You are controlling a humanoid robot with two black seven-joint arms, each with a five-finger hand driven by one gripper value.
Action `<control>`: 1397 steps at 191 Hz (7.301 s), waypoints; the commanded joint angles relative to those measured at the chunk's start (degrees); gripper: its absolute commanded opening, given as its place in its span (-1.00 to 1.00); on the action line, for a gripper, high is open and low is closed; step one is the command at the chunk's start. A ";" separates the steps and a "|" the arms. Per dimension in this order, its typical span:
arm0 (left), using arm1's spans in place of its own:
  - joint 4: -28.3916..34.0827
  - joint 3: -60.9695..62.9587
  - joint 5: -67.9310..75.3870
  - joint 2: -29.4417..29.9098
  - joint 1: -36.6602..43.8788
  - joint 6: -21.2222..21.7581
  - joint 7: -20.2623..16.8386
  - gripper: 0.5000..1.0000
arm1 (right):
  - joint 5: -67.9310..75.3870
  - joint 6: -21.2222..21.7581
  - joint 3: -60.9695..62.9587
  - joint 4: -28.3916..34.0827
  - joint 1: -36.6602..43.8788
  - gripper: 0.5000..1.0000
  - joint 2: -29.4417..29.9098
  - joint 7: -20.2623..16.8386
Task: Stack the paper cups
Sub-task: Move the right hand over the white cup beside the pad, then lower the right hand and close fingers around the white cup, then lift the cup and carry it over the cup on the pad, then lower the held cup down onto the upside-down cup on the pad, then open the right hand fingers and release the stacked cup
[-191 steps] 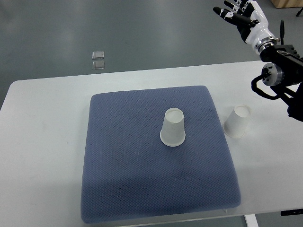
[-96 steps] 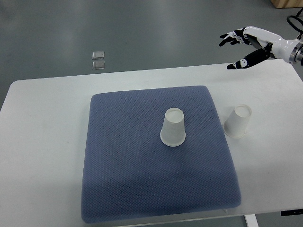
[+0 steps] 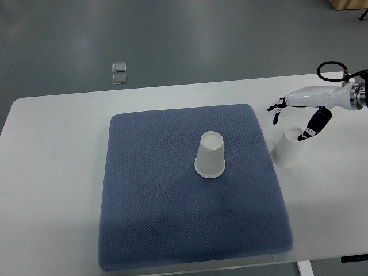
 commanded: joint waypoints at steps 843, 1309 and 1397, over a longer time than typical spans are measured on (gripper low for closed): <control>0.00 0.00 -0.05 0.00 -0.02 0.00 0.00 1.00 | 21.10 -0.17 -1.32 5.98 10.01 -1.00 11.07 -0.32; 0.00 0.00 -0.05 0.00 0.07 0.00 0.00 1.00 | 15.74 -7.29 -1.14 1.85 2.72 0.63 14.14 0.12; 0.00 0.00 -0.05 0.00 -0.02 0.00 0.00 1.00 | 32.62 -6.85 3.08 -12.30 -1.24 0.63 17.75 -0.93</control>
